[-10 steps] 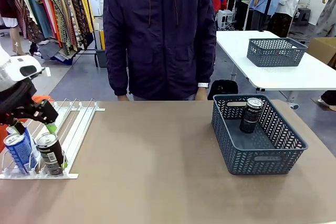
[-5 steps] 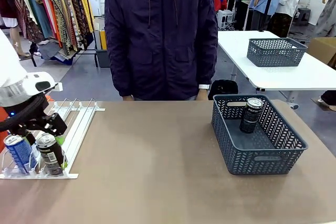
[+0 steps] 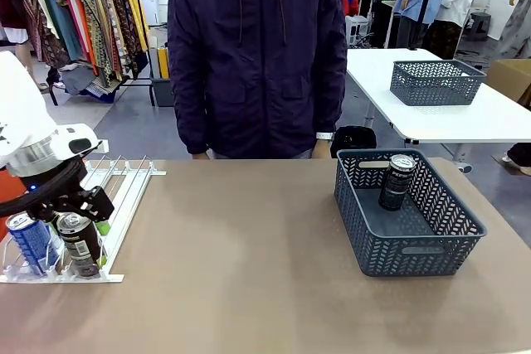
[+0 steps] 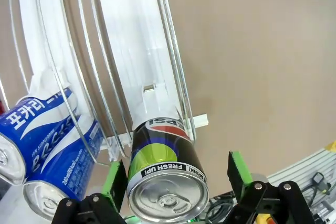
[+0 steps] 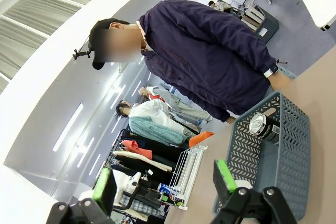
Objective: Retrieve and store the cans from the dispenser.
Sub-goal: Pick up the last remaining can from one row of the Automatic Can Dispenser and place it in the middle of the table.
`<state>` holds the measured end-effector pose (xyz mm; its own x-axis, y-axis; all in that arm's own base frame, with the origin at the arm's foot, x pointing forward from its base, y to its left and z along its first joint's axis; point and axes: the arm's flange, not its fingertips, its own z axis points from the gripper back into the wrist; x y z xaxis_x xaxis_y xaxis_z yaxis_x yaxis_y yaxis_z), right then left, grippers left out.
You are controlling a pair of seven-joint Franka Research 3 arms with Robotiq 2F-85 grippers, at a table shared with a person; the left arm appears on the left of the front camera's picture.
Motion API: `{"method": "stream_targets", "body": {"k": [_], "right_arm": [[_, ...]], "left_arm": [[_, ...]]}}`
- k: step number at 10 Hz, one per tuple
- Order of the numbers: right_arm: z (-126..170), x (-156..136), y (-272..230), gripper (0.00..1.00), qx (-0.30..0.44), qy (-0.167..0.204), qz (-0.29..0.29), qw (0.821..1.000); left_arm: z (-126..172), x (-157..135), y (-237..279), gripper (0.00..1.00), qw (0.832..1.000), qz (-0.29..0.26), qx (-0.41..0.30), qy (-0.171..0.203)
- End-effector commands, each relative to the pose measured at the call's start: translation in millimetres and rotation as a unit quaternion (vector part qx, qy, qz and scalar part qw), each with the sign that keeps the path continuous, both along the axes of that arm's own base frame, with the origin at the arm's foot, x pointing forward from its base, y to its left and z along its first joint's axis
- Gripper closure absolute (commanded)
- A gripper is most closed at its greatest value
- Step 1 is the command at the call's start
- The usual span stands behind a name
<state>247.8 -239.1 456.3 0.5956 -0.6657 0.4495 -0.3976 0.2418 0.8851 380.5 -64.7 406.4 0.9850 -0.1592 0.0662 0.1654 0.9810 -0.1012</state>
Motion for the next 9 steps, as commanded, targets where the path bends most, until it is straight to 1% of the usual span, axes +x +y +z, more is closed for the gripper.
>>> {"method": "stream_targets", "body": {"k": [1,2,3,4,9], "right_arm": [[5.7,1.8,0.6,0.0,0.012,-0.004,-0.006,1.0],[5.7,1.8,0.6,0.0,0.012,-0.004,-0.006,1.0],[5.7,1.8,0.6,0.0,0.012,-0.004,-0.006,1.0],[5.7,1.8,0.6,0.0,0.012,-0.004,-0.006,1.0],[5.7,1.8,0.6,0.0,0.012,-0.004,-0.006,1.0]], "left_arm": [[3.6,1.3,3.2,0.0,1.0,-0.001,0.001,0.004],[4.4,0.0,4.1,0.17,1.0,0.005,0.012,0.006],[4.6,0.6,4.2,0.73,1.0,0.01,0.023,0.008],[4.2,1.1,4.0,1.0,1.0,0.011,0.026,0.01],[5.7,1.1,5.0,1.0,0.999,0.016,0.028,0.013]]}}
